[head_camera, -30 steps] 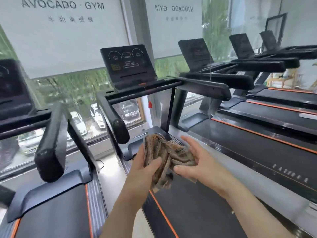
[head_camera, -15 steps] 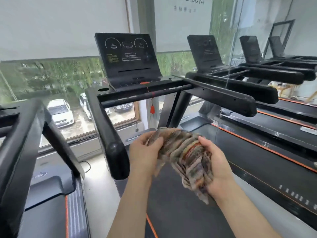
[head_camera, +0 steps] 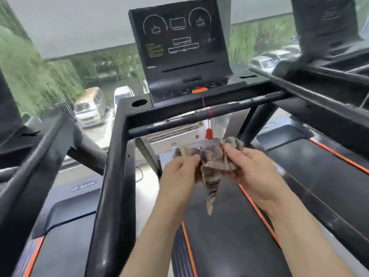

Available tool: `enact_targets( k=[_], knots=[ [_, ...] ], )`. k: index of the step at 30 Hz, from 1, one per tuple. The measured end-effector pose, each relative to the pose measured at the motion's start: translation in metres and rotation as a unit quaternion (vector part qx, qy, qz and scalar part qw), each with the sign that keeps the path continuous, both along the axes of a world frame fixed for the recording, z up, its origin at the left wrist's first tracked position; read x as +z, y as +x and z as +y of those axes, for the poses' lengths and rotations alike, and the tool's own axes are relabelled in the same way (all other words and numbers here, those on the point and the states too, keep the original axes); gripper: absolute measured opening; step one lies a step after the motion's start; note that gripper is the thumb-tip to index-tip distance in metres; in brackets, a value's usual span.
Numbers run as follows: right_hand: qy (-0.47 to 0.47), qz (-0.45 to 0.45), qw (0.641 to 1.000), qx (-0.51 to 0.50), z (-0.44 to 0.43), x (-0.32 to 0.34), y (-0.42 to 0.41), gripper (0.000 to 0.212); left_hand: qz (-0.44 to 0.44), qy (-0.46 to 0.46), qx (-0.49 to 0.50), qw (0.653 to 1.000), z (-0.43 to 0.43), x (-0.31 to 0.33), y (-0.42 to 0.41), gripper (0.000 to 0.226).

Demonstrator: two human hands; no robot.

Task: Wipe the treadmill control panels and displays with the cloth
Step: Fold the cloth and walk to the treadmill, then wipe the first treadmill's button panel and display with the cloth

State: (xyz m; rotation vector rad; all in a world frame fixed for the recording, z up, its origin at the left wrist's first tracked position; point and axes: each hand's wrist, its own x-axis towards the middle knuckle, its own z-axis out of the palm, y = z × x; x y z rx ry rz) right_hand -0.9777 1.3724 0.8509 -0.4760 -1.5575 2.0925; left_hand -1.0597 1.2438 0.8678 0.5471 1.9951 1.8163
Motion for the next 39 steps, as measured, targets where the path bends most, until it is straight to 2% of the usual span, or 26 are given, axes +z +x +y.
enact_targets(
  k=[1, 4, 7, 10, 14, 16, 19, 22, 25, 28, 30, 33, 35, 36, 37, 39],
  knots=[
    [-0.004, -0.018, 1.000, -0.001, 0.011, 0.012, -0.010, 0.048, -0.040, 0.026, 0.015, 0.999, 0.010, 0.008, -0.005, 0.032],
    [-0.035, -0.068, 0.997, 0.030, 0.033, 0.050, -0.034, 0.033, -0.140, 0.076, 0.040, 0.986, 0.030, 0.038, -0.011, 0.037],
    [-0.055, -0.091, 0.992, 0.063, 0.044, 0.074, -0.053, 0.041, -0.210, 0.126, 0.096, 0.965, 0.040, 0.070, -0.026, 0.040],
    [0.016, -0.102, 0.991, 0.082, 0.057, 0.091, -0.071, 0.037, -0.195, 0.149, 0.148, 0.958, 0.045, 0.092, -0.057, 0.043],
    [0.073, -0.078, 0.993, 0.042, 0.086, 0.099, -0.110, 0.056, -0.207, 0.193, 0.218, 0.934, 0.052, 0.106, -0.103, 0.024],
    [0.086, -0.072, 0.993, 0.034, 0.101, 0.100, -0.136, 0.046, -0.218, 0.205, 0.207, 0.931, 0.058, 0.106, -0.125, 0.016],
    [0.064, -0.080, 0.993, 0.050, 0.119, 0.097, -0.184, 0.027, -0.209, 0.199, 0.199, 0.937, 0.073, 0.094, -0.163, 0.011],
    [0.047, -0.098, 0.992, 0.063, 0.137, 0.093, -0.238, 0.031, -0.198, 0.205, 0.188, 0.940, 0.089, 0.077, -0.212, 0.015],
    [0.021, -0.138, 0.987, 0.081, 0.157, 0.090, -0.285, 0.039, -0.187, 0.154, 0.199, 0.949, 0.106, 0.066, -0.254, 0.024],
    [-0.035, -0.145, 0.982, 0.111, 0.182, 0.092, -0.318, 0.046, -0.162, 0.110, 0.202, 0.960, 0.126, 0.063, -0.287, 0.017],
    [-0.077, -0.134, 0.978, 0.142, 0.198, 0.092, -0.334, 0.039, -0.143, 0.079, 0.192, 0.968, 0.138, 0.064, -0.305, 0.015],
    [-0.095, -0.104, 0.974, 0.176, 0.216, 0.084, -0.356, 0.028, -0.116, 0.027, 0.172, 0.978, 0.153, 0.064, -0.329, 0.026],
    [-0.051, -0.114, 0.980, 0.153, 0.222, 0.077, -0.371, 0.032, -0.086, -0.012, 0.164, 0.983, 0.162, 0.065, -0.341, 0.032],
    [0.004, -0.125, 0.983, 0.135, 0.223, 0.074, -0.379, 0.032, -0.070, -0.030, 0.165, 0.983, 0.167, 0.063, -0.347, 0.035],
    [0.084, -0.139, 0.981, 0.109, 0.224, 0.070, -0.388, 0.032, -0.051, -0.054, 0.171, 0.982, 0.171, 0.061, -0.352, 0.037],
    [0.269, -0.172, 0.946, 0.051, 0.225, 0.064, -0.404, 0.030, -0.006, -0.114, 0.197, 0.974, 0.177, 0.056, -0.361, 0.038]
  ],
)
